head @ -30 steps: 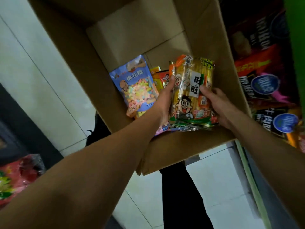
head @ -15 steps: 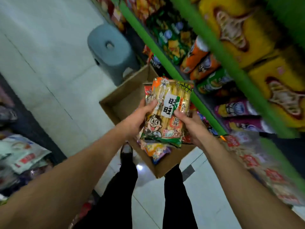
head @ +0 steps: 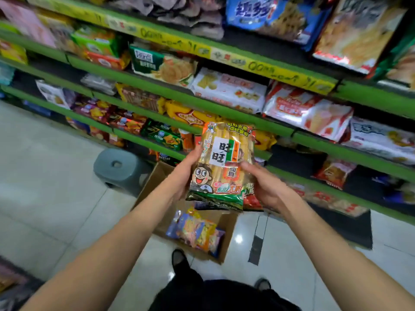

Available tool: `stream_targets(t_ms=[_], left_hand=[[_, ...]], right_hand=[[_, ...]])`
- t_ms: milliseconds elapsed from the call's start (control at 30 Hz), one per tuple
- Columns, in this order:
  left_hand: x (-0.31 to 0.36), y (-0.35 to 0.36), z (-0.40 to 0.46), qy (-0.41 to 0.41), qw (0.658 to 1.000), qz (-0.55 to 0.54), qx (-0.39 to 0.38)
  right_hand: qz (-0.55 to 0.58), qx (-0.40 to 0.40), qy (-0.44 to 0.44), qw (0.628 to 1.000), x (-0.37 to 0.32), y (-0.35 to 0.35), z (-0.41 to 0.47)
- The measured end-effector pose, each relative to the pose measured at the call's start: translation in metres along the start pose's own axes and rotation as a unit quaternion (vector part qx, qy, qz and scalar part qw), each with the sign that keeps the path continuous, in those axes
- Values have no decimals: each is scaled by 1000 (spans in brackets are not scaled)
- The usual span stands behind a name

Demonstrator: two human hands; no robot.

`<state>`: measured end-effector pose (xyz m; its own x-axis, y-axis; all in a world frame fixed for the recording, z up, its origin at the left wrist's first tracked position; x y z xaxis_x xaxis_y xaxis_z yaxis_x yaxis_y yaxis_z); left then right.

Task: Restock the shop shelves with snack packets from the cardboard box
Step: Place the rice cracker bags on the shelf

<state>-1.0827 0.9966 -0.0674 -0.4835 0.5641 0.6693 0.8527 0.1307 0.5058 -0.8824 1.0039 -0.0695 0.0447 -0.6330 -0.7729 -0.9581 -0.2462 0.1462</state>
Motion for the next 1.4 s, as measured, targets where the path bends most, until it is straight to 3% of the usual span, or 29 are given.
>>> stream_targets(t_ms=[233, 433, 700, 967, 1100, 1400], left_hand=[[-37, 145, -19, -31, 997, 48, -46], [-101, 281, -39, -47, 995, 80, -44], [-138, 418, -61, -41, 988, 135, -57], [-155, 523, -50, -18, 970, 224, -97], [-159, 547, -41, 1, 949, 269, -166], [-141, 567, -16, -3, 957, 234, -171]], right_hand=[[40, 16, -76, 996, -5, -123, -94], [3, 19, -96, 995, 5, -243, -182], [69, 58, -119, 989, 6, -349, -273], [122, 125, -146, 974, 12, -420, -323], [123, 193, -150, 962, 12, -442, -338], [172, 165, -197, 951, -32, -455, -350]])
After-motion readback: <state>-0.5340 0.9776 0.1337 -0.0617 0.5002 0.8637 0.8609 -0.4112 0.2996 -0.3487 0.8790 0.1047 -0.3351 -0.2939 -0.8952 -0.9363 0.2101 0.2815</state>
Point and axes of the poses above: each hand's wrist, its own z-axis towards the middle knuckle, its own y-axis out of the palm, x = y × z, the point moved 5 cm from there along z, towards the middle knuckle, and after that the axes turned 11 degrees about -z, right-handed, at the moved point
